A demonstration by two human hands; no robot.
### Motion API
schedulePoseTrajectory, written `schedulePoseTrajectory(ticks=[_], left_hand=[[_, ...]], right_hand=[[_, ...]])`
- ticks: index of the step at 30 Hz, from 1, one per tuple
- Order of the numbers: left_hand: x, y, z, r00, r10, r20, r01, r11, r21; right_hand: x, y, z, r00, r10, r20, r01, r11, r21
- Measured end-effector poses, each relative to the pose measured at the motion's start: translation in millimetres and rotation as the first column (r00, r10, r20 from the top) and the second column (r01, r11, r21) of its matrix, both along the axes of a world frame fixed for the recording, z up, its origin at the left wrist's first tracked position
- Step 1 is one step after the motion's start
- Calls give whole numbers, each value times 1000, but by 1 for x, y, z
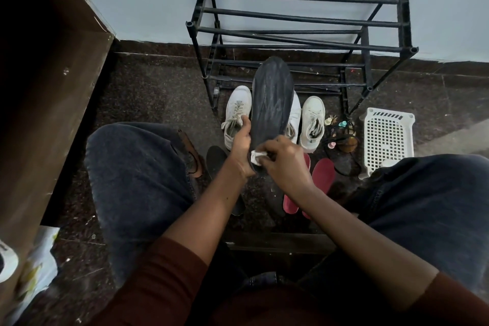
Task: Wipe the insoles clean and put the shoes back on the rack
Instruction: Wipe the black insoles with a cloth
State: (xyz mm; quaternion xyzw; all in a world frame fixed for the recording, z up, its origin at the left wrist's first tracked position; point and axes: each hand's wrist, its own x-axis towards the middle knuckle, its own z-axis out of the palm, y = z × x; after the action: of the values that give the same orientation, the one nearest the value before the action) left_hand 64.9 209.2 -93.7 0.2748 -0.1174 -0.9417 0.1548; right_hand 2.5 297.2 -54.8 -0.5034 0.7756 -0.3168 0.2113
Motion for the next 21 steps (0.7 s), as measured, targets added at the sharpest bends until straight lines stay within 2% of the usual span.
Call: schedulePoseTrajectory(ticks=[4, 8, 10, 14, 17, 21], left_hand=[[2, 1, 0, 996, -24, 82, 25, 1000, -2], [1, 7, 0, 974, -105, 203, 103, 994, 20], [3, 9, -1, 978, -98, 184, 90, 995, 53], [7, 8, -3, 990, -79, 113, 70, 994, 83], [5, 8, -6, 985, -12, 169, -2, 996, 85], [1, 11, -6, 989, -32, 143, 21, 997, 77]], right_hand=[[0, 2, -1, 1000, 8, 10, -8, 1000, 30], [-9, -20, -3, 991, -129, -25, 130, 991, 37], [-8, -25, -4, 987, -157, -20, 157, 987, 36], [10, -5, -5, 999, -11, -49, 11, 1000, 11], [14, 17, -3, 998, 56, 3, -56, 998, -8], [6, 10, -2, 1000, 6, 29, -7, 1000, 25]])
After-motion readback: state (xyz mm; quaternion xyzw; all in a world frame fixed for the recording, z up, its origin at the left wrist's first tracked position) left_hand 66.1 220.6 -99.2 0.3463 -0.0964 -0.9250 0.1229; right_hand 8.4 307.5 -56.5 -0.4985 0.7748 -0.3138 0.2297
